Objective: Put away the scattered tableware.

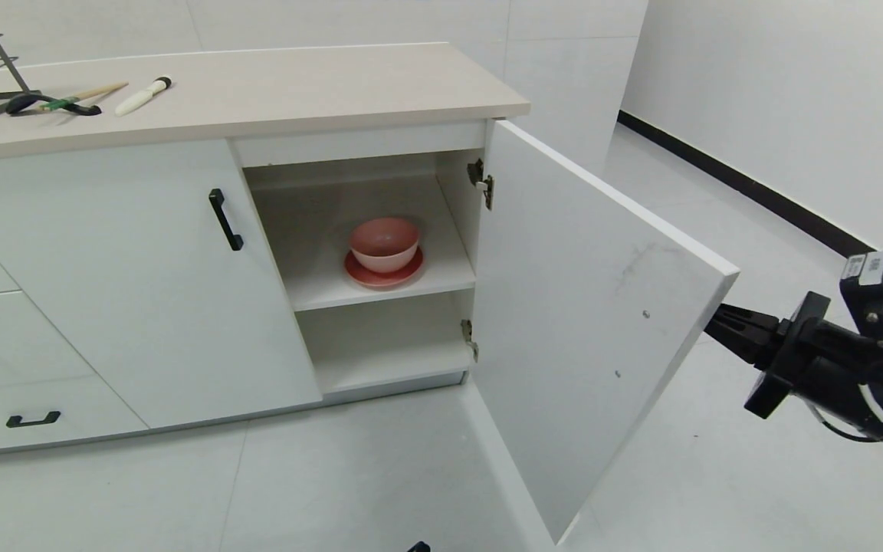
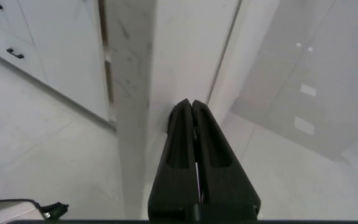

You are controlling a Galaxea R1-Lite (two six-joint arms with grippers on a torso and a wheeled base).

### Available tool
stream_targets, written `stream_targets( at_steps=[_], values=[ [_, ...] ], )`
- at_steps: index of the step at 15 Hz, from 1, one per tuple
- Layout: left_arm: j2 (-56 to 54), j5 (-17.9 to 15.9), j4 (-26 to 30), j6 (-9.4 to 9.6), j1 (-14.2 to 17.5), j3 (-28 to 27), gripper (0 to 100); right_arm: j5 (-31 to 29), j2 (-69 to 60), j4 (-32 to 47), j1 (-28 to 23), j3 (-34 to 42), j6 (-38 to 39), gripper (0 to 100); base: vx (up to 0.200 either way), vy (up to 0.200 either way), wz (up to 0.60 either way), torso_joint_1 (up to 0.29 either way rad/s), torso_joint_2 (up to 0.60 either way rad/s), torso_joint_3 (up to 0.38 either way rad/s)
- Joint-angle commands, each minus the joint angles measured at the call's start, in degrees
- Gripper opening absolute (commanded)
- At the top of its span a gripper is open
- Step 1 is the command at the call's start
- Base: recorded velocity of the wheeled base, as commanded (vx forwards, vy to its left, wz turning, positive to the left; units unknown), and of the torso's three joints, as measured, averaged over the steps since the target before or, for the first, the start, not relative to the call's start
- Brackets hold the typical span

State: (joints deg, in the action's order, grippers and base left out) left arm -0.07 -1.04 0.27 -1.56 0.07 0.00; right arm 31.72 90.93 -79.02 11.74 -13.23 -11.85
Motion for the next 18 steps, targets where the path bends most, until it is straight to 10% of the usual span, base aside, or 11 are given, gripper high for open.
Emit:
stream_targets(
  at_steps=[1,18],
  values=[
    [0.1,0.0,0.0,-0.02,0.0,0.0,100,0.2,-0.8,-0.1,3.0,0.0,0.0,0,0.000,0.000,0.00,0.000,0.00,0.000],
    [0.1,0.2,0.0,-0.11,0.0,0.0,100,0.0,11.9,-0.3,16.5,-13.3,-0.1,0,0.000,0.000,0.00,0.000,0.00,0.000]
  ],
)
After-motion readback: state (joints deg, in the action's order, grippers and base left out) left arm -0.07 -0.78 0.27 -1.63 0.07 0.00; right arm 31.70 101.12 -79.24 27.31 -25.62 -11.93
